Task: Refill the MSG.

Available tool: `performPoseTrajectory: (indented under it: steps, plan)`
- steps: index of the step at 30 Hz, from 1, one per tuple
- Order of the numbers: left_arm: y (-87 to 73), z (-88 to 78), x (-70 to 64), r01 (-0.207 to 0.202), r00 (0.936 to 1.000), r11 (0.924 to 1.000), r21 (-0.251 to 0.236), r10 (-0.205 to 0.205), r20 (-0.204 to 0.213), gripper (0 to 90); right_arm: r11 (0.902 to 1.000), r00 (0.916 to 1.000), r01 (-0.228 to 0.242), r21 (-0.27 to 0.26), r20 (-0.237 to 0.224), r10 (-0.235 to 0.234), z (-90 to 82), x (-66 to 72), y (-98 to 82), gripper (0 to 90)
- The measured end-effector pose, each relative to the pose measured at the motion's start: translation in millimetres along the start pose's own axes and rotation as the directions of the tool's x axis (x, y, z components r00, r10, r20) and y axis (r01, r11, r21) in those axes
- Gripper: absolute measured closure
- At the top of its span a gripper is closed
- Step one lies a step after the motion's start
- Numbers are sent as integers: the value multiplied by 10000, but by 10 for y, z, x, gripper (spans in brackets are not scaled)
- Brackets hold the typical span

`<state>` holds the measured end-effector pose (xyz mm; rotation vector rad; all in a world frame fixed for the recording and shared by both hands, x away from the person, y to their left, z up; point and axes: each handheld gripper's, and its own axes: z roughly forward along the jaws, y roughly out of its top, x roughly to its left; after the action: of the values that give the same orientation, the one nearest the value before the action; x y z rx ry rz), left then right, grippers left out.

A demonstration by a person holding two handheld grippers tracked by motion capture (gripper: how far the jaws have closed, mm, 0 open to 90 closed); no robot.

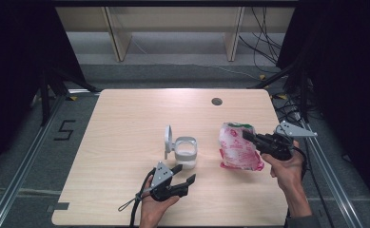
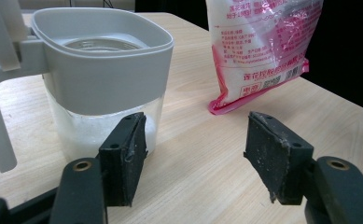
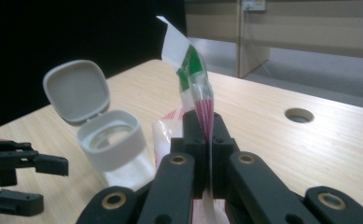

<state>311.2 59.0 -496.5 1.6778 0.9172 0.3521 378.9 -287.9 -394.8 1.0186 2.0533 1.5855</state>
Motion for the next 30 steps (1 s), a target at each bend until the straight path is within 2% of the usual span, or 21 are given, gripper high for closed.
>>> performPoseTrajectory:
  steps: [1,3,4,6,8,9,10,11,12,14,15,16,18,21,22,23,24,26,27,29,30]
  plan:
    - [0,0,-1,-6,10000,10000,1,6,-7,375,9995,9995,315,-6,100,-314,-17,-31,-8,900]
    - [1,0,-4,5,10000,10000,-20,-5,6,375,9999,9998,60,107,183,-62,-51,-33,-36,900]
    - [1,0,-6,7,10000,10000,-28,-7,4,376,9996,9995,270,88,189,-272,-58,-59,-47,900]
    - [0,2,-9,2,10000,10000,-20,-2,-6,375,9996,9988,94,266,481,-107,-82,-53,-62,900]
    - [-8,21,-11,87,9999,9998,-153,-86,107,375,9972,9933,709,230,895,-727,-78,-98,-75,900]
    - [-11,22,-15,100,9999,9998,-150,-100,28,375,9983,9942,403,411,981,-442,-91,-81,-81,900]
    - [-10,13,-20,101,9999,9999,-36,-101,-12,374,9973,9930,576,451,1006,-619,-94,-103,-91,900]
    - [-12,10,-15,11,10000,10000,27,-11,-20,375,9976,9937,570,396,945,-605,-88,-119,-98,900]
    - [-14,11,-17,9,10000,10000,42,-8,-22,375,9981,9924,447,423,1125,-492,-90,-116,-112,900]
    - [-20,22,-18,104,9999,9999,-48,-104,35,374,9972,9915,617,431,1118,-661,-86,-146,-123,900]
    - [-21,18,-11,27,10000,10000,38,-27,0,374,9975,9916,446,547,1186,-509,-91,-138,-127,900]
    - [-24,20,-8,45,10000,10000,17,-45,29,374,9979,9911,462,462,1226,-516,-81,-143,-136,900]
    - [-26,21,-16,143,9999,9999,-63,-143,37,375,9974,9914,321,648,1244,-400,-88,-146,-143,900]
    - [-29,11,-7,73,10000,10000,0,-73,-6,375,9953,9882,625,738,1353,-721,-70,-179,-165,900]
    - [-29,7,-4,40,10000,10000,9,-40,-13,375,9958,9878,413,817,1466,-530,-69,-166,-167,900]
    - [-30,7,-1,35,10000,10000,9,-35,-18,375,9933,9853,799,837,1443,-914,-57,-195,-179,900]
    - [-30,7,1,42,10000,10000,8,-42,-30,375,9937,9872,622,937,1405,-750,-60,-190,-179,900]
    - [-31,6,4,57,10000,10000,46,-57,-57,374,9934,9854,587,990,1536,-735,-55,-203,-193,900]
    - [-34,8,5,66,10000,10000,46,-66,-66,375,9955,9863,387,862,1564,-519,-38,-197,-211,900]
    - [-43,24,2,187,9998,9998,-100,-187,52,374,9934,9844,377,1081,1667,-555,-44,-215,-222,900]
    - [-43,23,0,171,9998,9998,-78,-170,52,375,9918,9828,580,1140,1682,-768,-36,-235,-231,900]
